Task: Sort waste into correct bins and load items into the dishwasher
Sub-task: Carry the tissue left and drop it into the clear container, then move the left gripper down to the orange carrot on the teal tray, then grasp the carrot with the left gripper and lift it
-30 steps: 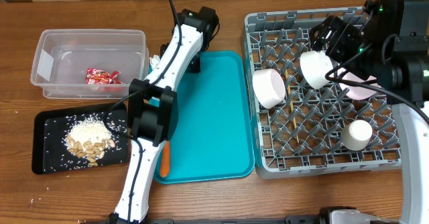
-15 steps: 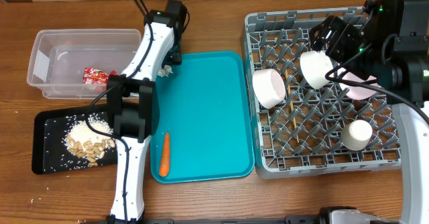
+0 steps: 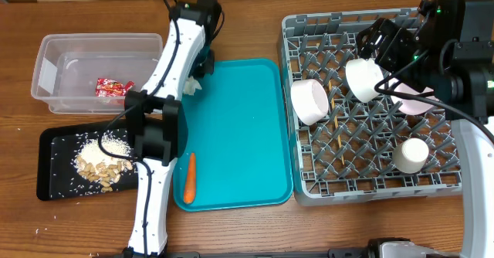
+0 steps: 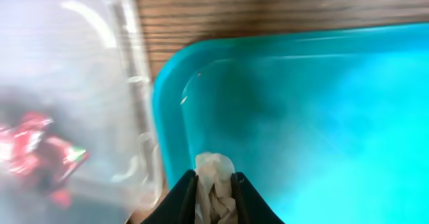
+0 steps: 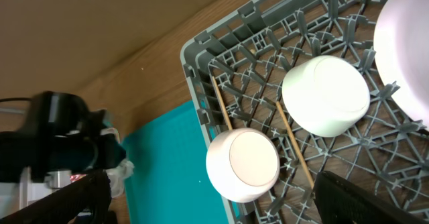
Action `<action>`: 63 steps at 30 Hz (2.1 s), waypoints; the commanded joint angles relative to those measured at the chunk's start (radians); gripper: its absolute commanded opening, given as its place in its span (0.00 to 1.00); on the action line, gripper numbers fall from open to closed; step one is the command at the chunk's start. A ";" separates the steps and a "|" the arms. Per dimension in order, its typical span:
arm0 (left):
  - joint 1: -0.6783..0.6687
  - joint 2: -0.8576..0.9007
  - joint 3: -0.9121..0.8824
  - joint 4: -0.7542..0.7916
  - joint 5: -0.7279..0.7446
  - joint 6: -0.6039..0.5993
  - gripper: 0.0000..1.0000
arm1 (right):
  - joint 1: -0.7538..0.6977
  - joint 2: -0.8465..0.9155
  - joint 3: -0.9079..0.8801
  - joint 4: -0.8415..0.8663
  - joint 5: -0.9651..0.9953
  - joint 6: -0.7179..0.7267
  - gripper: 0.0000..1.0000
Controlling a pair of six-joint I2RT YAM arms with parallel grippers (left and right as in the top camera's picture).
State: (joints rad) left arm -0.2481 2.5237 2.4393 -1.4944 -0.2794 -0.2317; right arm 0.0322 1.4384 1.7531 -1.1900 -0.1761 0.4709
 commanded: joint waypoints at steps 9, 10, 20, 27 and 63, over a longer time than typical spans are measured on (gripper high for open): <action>0.048 -0.288 0.222 -0.166 -0.124 -0.036 0.09 | -0.004 -0.002 0.008 0.005 0.000 -0.003 1.00; 0.063 -0.298 0.222 -0.169 -0.146 -0.042 0.09 | -0.004 -0.002 0.008 0.005 0.000 -0.003 1.00; 0.271 -0.274 0.129 -0.171 -0.006 -0.021 0.42 | -0.004 -0.002 0.008 0.005 0.000 -0.003 1.00; 0.336 -0.329 0.122 -0.195 0.222 0.114 1.00 | -0.004 -0.002 0.008 0.005 0.000 -0.003 1.00; 0.056 -1.016 -1.429 0.200 0.402 -0.185 0.89 | -0.004 -0.002 0.008 0.005 0.000 -0.003 1.00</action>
State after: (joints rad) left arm -0.1703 1.5059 1.0603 -1.3201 0.1822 -0.3279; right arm 0.0326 1.4384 1.7531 -1.1900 -0.1764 0.4709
